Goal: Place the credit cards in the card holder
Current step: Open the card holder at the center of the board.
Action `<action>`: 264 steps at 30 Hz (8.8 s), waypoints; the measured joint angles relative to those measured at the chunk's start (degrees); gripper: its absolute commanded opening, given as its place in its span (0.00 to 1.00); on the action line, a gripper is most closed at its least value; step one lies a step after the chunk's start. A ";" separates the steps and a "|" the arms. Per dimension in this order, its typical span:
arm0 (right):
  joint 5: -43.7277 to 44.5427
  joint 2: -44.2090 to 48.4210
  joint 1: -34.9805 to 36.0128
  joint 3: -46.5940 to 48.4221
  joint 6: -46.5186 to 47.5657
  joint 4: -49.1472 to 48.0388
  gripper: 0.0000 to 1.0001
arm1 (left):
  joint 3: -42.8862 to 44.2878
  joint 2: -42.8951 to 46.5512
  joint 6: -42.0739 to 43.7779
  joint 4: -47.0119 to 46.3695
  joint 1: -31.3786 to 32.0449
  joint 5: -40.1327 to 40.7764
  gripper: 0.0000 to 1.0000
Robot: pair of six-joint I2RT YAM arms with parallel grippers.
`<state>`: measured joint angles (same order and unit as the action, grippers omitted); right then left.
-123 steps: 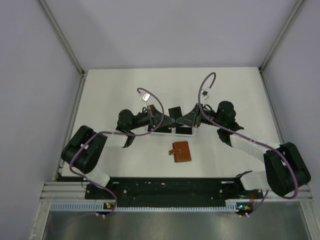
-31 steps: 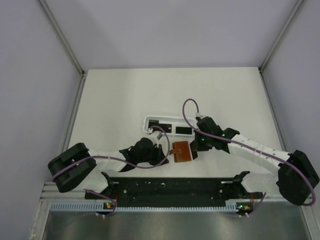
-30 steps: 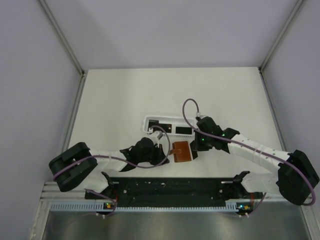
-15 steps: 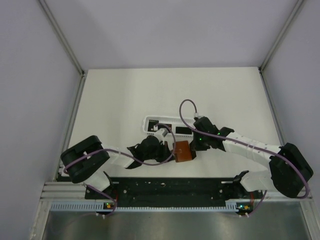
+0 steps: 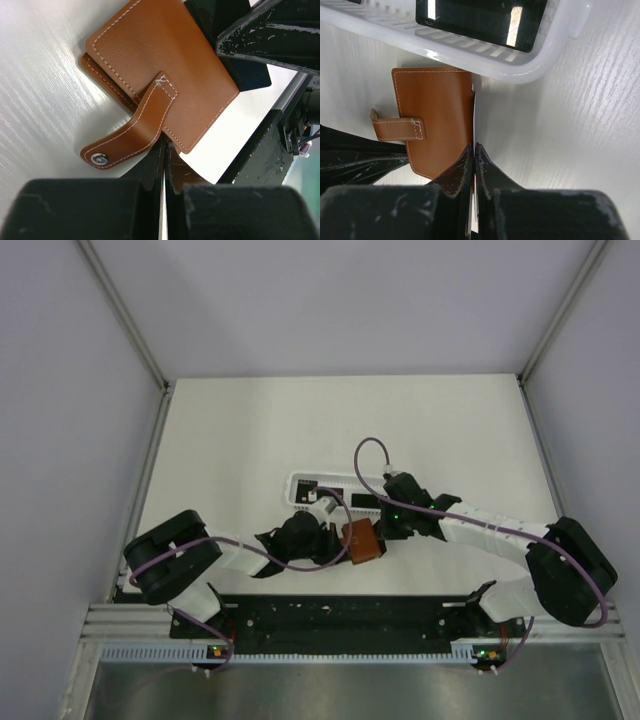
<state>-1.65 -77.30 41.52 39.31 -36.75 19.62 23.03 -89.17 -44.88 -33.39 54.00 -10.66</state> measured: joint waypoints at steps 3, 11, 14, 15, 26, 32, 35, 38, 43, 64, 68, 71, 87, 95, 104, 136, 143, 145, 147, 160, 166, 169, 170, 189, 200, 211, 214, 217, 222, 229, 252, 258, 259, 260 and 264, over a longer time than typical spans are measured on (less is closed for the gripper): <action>-0.42 -0.15 0.00 -0.39 -0.42 -1.42 0.00 | 0.00 0.63 0.26 0.92 0.00 -0.22 0.00; -1.70 1.29 0.00 -3.74 -2.21 -6.86 0.00 | 0.00 3.19 1.57 4.87 0.00 0.04 0.00; -2.12 3.04 0.00 -5.60 -3.17 -7.98 0.00 | 0.00 3.37 1.49 5.95 0.02 0.48 0.00; -2.29 3.41 0.00 -5.99 -3.48 -8.28 0.00 | 0.00 3.74 1.51 6.54 0.04 0.72 0.00; -4.72 3.54 0.02 -8.92 -6.08 -13.92 0.00 | -2.14 19.96 3.45 17.29 0.09 1.05 0.00; -5.16 3.13 0.02 -8.94 -6.71 -15.23 0.00 | -1.92 27.26 6.14 17.53 0.13 0.74 0.00; -5.64 2.60 0.02 -8.96 -7.06 -16.06 0.00 | -0.26 23.69 7.39 17.94 0.13 1.95 0.00; -6.08 2.38 0.02 -9.35 -7.45 -17.27 0.00 | 1.62 17.94 7.85 18.21 0.15 3.26 0.00; -7.06 1.75 0.02 -9.70 -7.89 -18.36 0.00 | 2.16 10.93 7.98 18.01 0.17 4.63 0.00; -18.73 5.62 0.02 -13.53 -9.46 -30.45 0.00 | -1.73 14.67 5.35 16.28 0.15 8.94 0.00; -21.77 5.64 0.02 -13.25 -9.62 -32.54 0.00 | -1.70 14.82 5.40 15.67 0.17 8.13 0.00; -23.28 5.38 0.02 -13.16 -9.94 -33.66 0.00 | -1.62 15.21 5.70 15.34 0.17 6.97 0.00; -24.00 12.46 0.07 -10.62 -7.74 -25.66 0.00 | 3.06 15.39 9.09 16.26 -0.02 -0.85 0.00; -19.93 20.70 -0.02 -4.66 -3.76 -15.56 0.00 | 7.89 13.68 9.44 14.53 -0.07 -6.99 0.00; -22.95 17.35 0.39 -3.67 -2.99 -14.08 0.00 | -1.51 12.61 5.35 -0.42 0.46 -10.21 0.00; -0.46 26.32 1.81 -17.57 -21.11 1.38 0.00 | -1.07 22.80 7.74 21.66 0.50 13.03 0.00; 1.75 27.28 1.88 -17.57 -23.21 3.23 0.00 | -1.07 18.21 7.65 18.08 0.50 9.38 0.00; 2.58 28.41 1.95 -17.57 -23.56 4.48 0.00 | -1.07 17.64 7.56 17.11 0.50 8.81 0.00; 3.28 29.79 1.97 -17.57 -23.80 5.44 0.00 | -1.05 17.11 7.54 16.55 0.50 8.50 0.00; 4.46 30.82 1.97 -18.12 -24.37 6.95 0.00 | -0.61 13.14 7.52 14.34 0.50 5.51 0.00; 3.04 28.72 1.97 -19.15 -24.41 4.20 0.00 | -0.35 12.26 7.52 13.44 0.50 4.42 0.00; 1.31 28.55 1.97 -20.70 -24.55 0.85 0.00 | -0.13 11.32 7.52 12.94 0.50 3.50 0.00; 0.87 28.55 1.97 -21.11 -24.61 -0.20 0.00 | 0.00 10.84 7.54 12.74 0.50 3.04 0.00; -1.40 33.22 1.99 -25.51 -24.37 -7.56 0.00 | -0.24 2.38 6.32 1.64 0.59 -5.81 0.00; -1.31 39.95 1.99 -25.83 -22.80 -8.04 0.00 | -0.22 1.46 5.88 1.03 0.61 -5.95 0.00; -1.81 40.54 1.99 -25.83 -21.29 -8.07 0.00 | -0.22 0.39 5.79 0.79 0.72 -6.01 0.00; -2.69 40.44 1.99 -25.83 -21.05 -8.85 0.00 | -0.22 0.39 5.79 0.79 0.72 -6.01 0.00; -4.11 39.71 1.99 -25.83 -20.59 -11.80 0.00 | -0.22 0.37 5.79 0.79 0.72 -6.01 0.00; -8.04 35.34 1.99 -27.04 -20.28 -21.31 0.00 | -0.22 0.37 5.79 0.76 0.72 -6.01 0.00; -10.71 27.58 1.99 -29.53 -20.28 -31.19 0.00 | -0.22 0.37 5.68 0.76 0.72 -5.99 0.00; -1.11 7.78 9.77 -23.41 -17.84 -40.68 0.00 | -0.35 -1.11 4.39 -1.64 0.52 -7.04 0.00; 2.75 7.96 12.52 -21.03 -17.59 -33.44 0.00 | -1.81 7.32 4.50 7.63 0.83 -1.18 0.00; 3.21 7.98 12.76 -20.50 -17.42 -32.59 0.00 | -1.86 9.75 4.59 10.08 0.83 0.00 0.00; 3.69 7.98 13.09 -20.02 -17.31 -31.76 0.00 | -1.86 12.44 4.70 12.28 0.81 1.16 0.00; 6.16 7.96 14.49 -18.49 -17.03 -29.07 0.00 | -1.81 24.24 5.62 19.37 0.81 4.83 0.00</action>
<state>4.51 -69.34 56.01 20.82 -53.78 -9.45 21.21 -64.93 -39.27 -14.02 54.81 -5.82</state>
